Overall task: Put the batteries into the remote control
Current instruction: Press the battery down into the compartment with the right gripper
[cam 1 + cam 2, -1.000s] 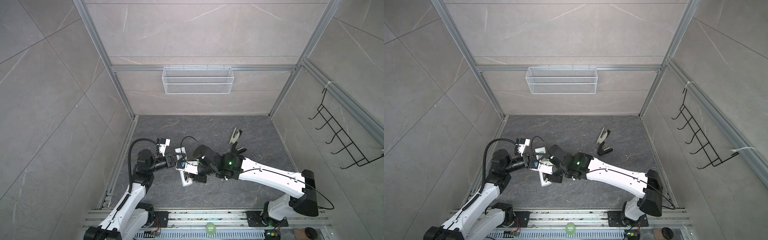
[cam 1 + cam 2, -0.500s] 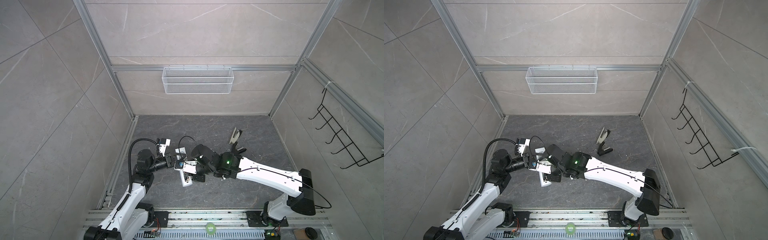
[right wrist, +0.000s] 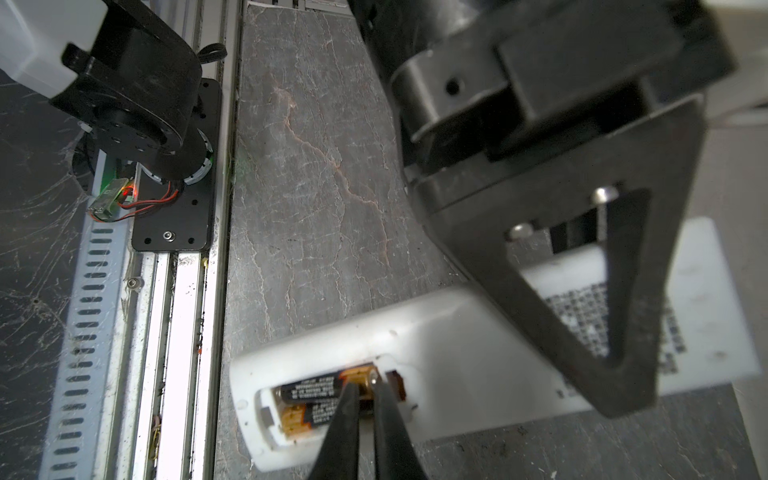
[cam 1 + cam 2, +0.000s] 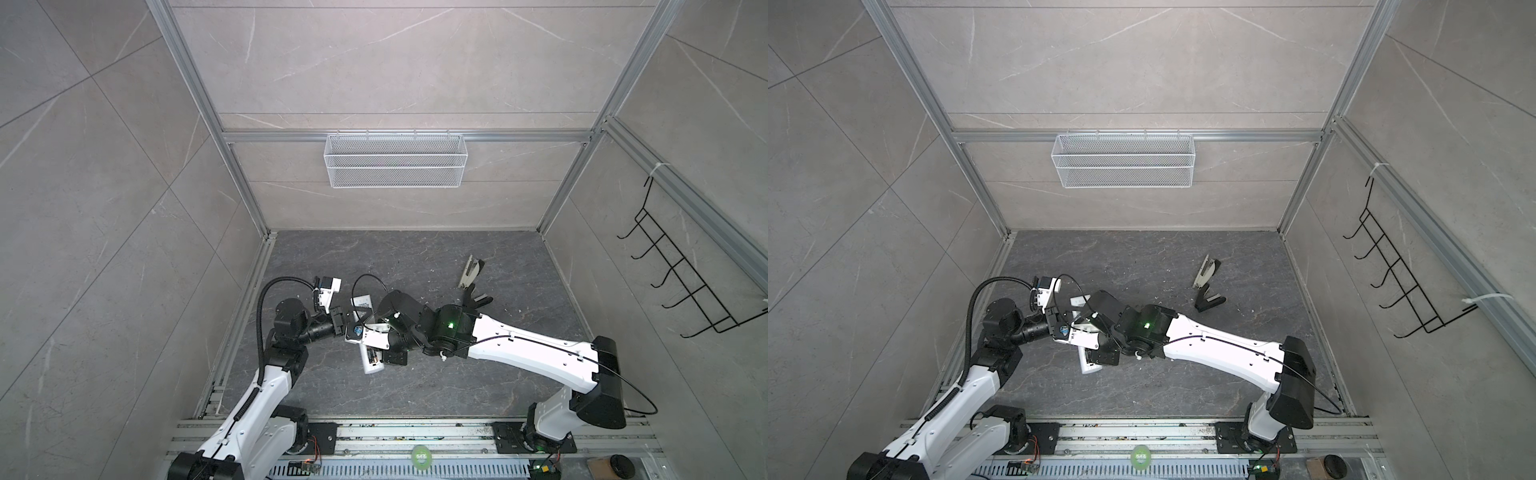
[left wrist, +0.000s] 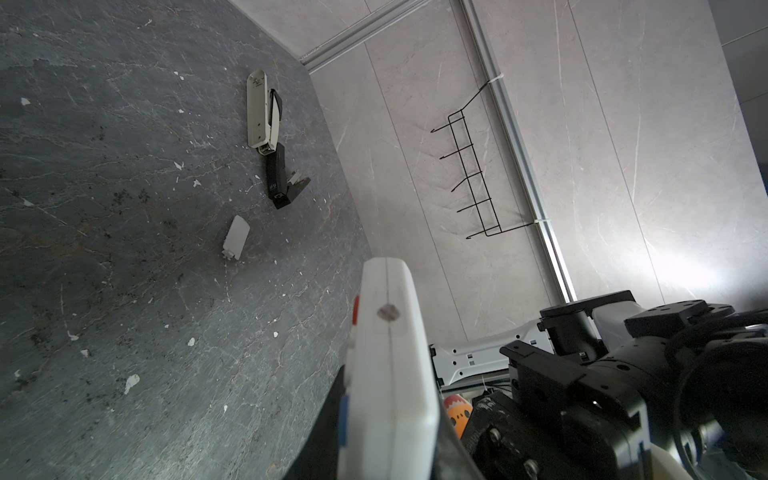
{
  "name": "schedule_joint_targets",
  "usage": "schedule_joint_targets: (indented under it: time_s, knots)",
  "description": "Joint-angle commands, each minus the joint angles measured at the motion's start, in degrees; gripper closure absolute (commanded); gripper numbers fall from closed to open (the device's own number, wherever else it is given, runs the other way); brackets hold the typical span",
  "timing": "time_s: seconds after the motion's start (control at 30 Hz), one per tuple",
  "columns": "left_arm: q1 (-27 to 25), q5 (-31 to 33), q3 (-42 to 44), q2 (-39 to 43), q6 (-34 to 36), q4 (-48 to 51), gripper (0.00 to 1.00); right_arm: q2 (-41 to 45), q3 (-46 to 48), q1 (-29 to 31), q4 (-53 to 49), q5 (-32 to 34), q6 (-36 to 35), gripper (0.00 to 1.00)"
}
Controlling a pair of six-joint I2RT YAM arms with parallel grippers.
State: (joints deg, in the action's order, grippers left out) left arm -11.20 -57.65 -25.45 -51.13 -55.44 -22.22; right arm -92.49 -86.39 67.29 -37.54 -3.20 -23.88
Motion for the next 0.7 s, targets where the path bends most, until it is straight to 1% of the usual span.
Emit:
schedule_joint_targets:
  time_s: [0.0, 0.23, 0.37, 0.47, 0.67]
  knots:
    - [0.22, -1.39, -2.1, 0.19, -0.37, -3.86, 1.0, -1.71, -0.89, 1.26, -3.06, 0.35, -0.97, 0.89]
    - [0.22, -1.37, -2.11, 0.14, -0.68, -4.24, 1.0, -2.74, -0.94, 2.06, -3.77, 3.15, -1.42, 0.9]
    - [0.22, -1.31, -1.94, 0.49, -0.85, -4.25, 1.0, -3.96, -1.27, 2.67, -3.95, 5.94, -1.16, 0.91]
    - [0.22, -1.05, -1.84, 0.73, -0.9, -4.15, 1.0, -4.87, -1.41, 3.06, -3.07, 8.72, 0.78, 0.93]
    - [0.22, -0.36, -1.7, 0.75, -1.04, -4.24, 1.0, -5.69, -0.37, 4.17, -1.05, 11.89, 6.29, 0.93]
